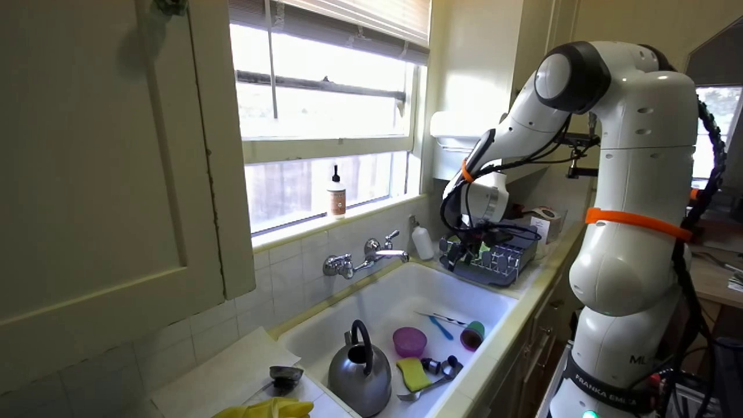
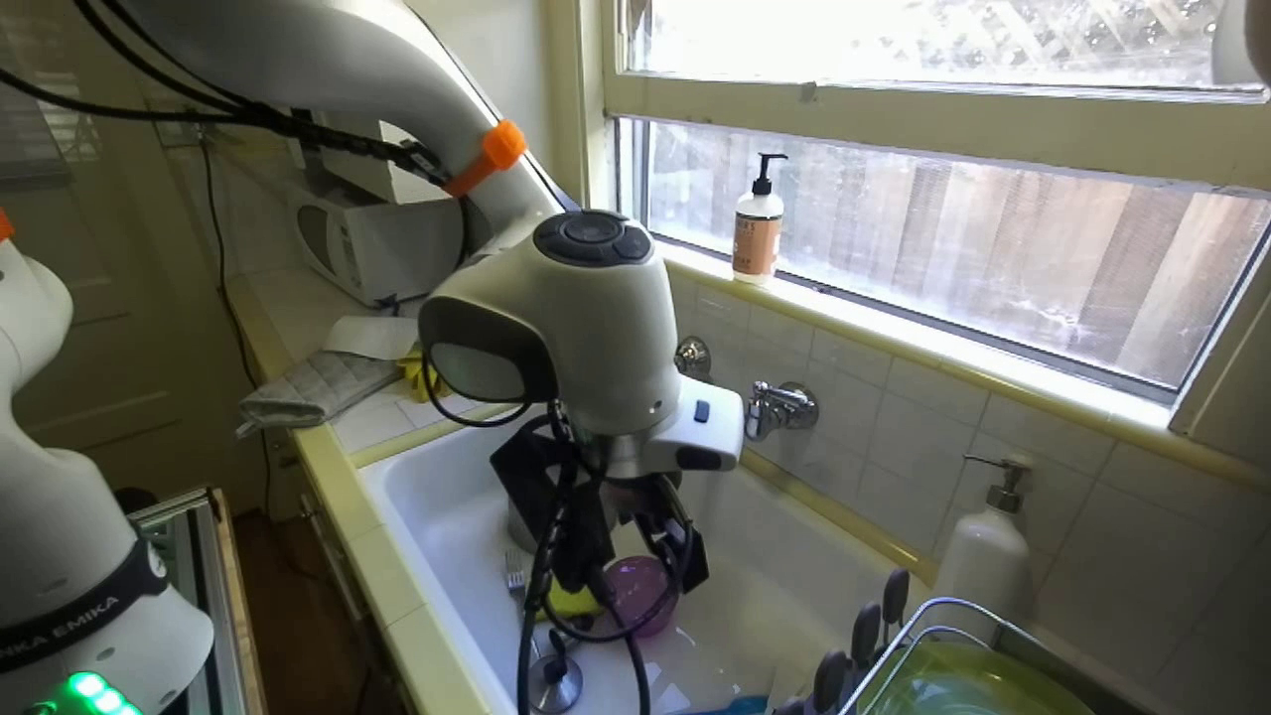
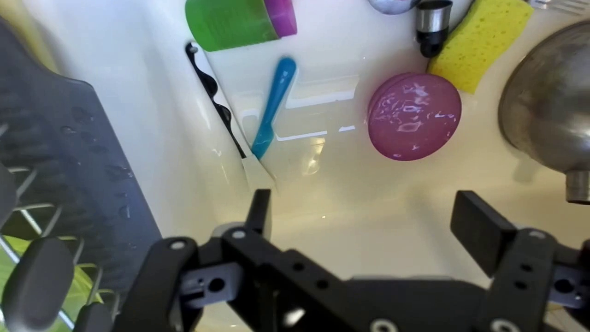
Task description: Push the faucet on the left backwards then pour the liquid out of the purple bowl.
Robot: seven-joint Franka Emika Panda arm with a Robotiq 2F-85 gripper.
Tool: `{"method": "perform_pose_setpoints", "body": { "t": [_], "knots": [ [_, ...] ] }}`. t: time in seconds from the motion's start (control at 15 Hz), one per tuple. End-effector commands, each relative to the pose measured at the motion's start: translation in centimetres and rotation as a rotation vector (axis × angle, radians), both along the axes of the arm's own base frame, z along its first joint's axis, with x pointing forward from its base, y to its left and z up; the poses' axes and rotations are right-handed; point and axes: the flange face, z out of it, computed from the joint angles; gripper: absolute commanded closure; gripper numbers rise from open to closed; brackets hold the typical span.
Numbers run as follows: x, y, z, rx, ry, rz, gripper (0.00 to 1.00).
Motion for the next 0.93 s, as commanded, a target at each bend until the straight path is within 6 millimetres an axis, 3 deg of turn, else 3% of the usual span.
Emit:
{"method": "perform_pose_setpoints", "body": {
  "t": [0.0,0.33,0.53,0.87],
  "knots": [
    [0.5,0.0,-0.5,0.006,0.002,0.003,0.0],
    [1.3,-0.3,-1.6,0.008,0.016,0.003,0.0],
    [3.0,0.1,-6.0,-0.004,0.105,0.016,0.0],
    [5.1,1.2,-11.2,0.031,0.163,0.06,0.0]
  ]
}}
